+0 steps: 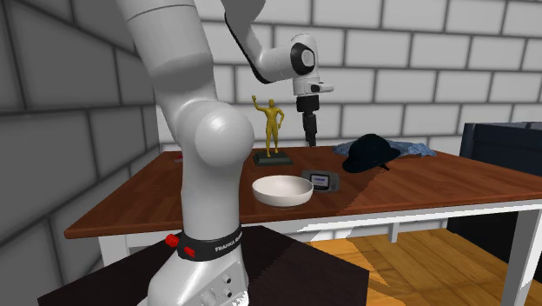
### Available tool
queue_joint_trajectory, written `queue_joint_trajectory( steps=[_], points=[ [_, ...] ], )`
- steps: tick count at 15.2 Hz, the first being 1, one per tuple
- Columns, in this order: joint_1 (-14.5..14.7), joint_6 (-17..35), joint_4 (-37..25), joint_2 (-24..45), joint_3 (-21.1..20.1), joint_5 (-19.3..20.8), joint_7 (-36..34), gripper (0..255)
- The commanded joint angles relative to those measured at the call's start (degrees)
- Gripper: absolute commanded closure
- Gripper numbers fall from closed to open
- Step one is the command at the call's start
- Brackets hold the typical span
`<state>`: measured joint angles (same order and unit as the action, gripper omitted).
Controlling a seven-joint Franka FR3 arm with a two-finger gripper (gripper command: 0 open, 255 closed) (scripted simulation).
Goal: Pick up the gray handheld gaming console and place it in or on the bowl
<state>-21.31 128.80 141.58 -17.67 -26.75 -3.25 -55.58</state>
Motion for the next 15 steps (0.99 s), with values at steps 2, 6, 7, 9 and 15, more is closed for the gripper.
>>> queue_joint_trajectory(
  steps=[2,6,7,9,15],
  points=[
    [-3.74,4.44,-0.73,6.55,-2.61,4.42,-11.34,0],
    [-6.76,8.45,-1.91,13.95,-3.83,10.87,-23.27,0],
    [-6.82,9.21,-1.7,14.63,-3.79,11.5,-23.72,0],
    [-7.0,10.73,-1.32,16.04,-3.73,12.86,-24.68,0],
    [-7.29,13.35,-0.81,18.7,-3.51,15.62,-26.63,0]
  ],
)
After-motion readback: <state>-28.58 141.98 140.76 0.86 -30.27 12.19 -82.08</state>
